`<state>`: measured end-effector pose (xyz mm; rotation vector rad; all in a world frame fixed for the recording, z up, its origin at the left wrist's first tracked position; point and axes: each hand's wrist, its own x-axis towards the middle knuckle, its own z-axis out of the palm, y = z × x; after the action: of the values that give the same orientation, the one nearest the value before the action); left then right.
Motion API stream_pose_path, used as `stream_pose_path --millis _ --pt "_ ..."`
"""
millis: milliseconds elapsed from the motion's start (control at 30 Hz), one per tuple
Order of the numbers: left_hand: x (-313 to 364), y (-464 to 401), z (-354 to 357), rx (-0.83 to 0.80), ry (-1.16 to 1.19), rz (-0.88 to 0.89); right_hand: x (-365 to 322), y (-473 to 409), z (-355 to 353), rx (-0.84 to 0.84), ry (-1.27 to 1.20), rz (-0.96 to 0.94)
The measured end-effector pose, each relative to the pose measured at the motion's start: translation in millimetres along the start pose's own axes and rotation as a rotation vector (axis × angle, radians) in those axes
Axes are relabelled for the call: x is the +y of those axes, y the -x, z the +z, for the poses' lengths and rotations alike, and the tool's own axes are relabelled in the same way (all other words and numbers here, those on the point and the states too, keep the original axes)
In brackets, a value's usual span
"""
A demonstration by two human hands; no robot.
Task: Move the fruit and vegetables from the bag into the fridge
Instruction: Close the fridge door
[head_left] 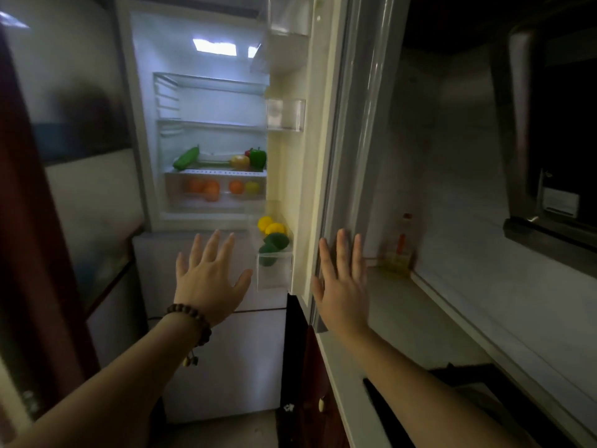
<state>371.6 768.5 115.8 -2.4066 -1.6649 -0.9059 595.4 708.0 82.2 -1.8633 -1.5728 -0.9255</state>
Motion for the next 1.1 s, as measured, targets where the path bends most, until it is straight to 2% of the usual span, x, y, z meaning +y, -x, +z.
stream_pose_path --millis 300,633,733,833,900,1100 --pt "-43 26 -34 0.068 -0.102 -0.161 -62 2 0 -0.006 -0.014 -0.368" --pt "-112 38 -53 0.101 -0.121 -0.302 -163 -53 21 0.072 -0.270 -0.741" --pt "-135 33 -55 0.106 -0.124 -0.322 -190 -93 27 0.054 -0.177 -0.834" --pt "-159 20 -53 0.108 -0.143 -0.333 -220 -136 42 -0.059 0.047 -0.903" --pt "-176 8 -49 0.110 -0.147 -0.331 -245 -158 59 -0.077 0.178 -0.941" --pt "-226 -40 -27 0.094 -0.187 -0.306 -318 -205 120 -0.058 0.101 -0.944"
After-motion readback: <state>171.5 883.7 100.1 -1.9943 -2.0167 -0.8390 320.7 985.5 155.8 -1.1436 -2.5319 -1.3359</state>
